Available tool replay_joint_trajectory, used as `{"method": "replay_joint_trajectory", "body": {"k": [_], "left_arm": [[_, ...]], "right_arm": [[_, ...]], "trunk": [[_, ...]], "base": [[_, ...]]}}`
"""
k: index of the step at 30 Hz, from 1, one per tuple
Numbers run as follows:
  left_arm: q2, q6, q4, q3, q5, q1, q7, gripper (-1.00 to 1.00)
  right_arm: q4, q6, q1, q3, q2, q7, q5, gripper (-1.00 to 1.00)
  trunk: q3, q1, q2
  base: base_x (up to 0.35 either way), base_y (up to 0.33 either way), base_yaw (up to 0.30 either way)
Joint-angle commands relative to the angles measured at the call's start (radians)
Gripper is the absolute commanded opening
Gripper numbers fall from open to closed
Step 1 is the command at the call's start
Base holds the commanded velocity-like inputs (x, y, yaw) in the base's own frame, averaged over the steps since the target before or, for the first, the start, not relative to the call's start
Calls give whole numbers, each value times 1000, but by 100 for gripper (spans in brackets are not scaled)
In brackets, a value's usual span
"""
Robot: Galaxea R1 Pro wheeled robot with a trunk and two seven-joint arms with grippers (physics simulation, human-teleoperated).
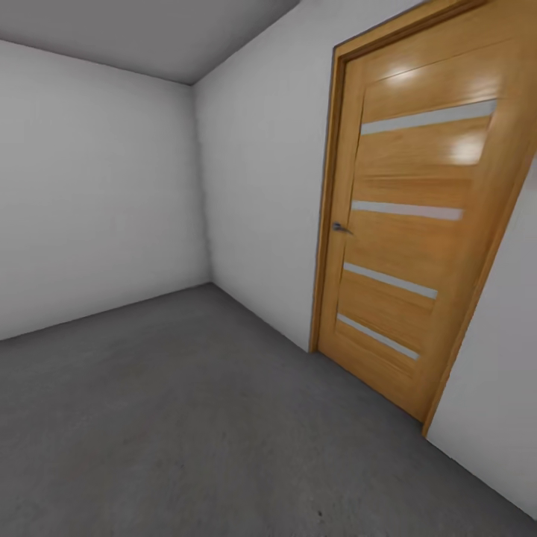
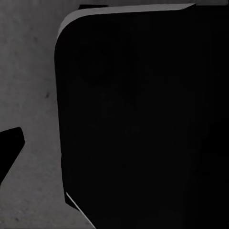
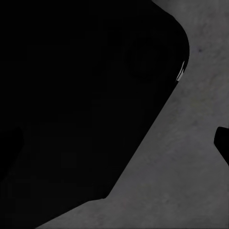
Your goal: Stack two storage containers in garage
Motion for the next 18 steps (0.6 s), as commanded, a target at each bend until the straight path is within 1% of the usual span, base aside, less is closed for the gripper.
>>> {"method": "replay_joint_trajectory", "body": {"k": [1, 4, 8, 12, 15, 18], "left_arm": [[-5, 0, -5, 0, 1, 0, -2, 100], [-11, 0, -16, 1, 2, 0, -3, 100], [-9, -3, -22, 2, 3, 0, -3, 100], [-8, -20, -23, 4, 4, 0, -3, 100], [-6, -27, -23, 4, 6, 0, -3, 100], [-7, -29, -23, 4, 17, 0, -3, 100]], "right_arm": [[0, -1, 0, 4, 0, 1, -4, 100], [0, -1, 0, 4, 0, 1, -4, 100], [0, -2, 0, 4, 0, 1, -3, 100], [0, -3, 0, 4, 0, 1, -3, 100], [0, -3, 0, 4, 0, 1, -2, 100], [0, -3, 0, 4, 0, 0, -2, 100]], "trunk": [[-1, 0, 0], [-1, 0, 0], [-1, 0, 0], [-1, 0, 0], [-1, 0, 0], [-1, 0, 0]], "base": [[0, 0, -291], [0, 0, -291], [0, 0, -292], [2, 0, -277], [135, 0, -125], [269, 0, -36]]}}
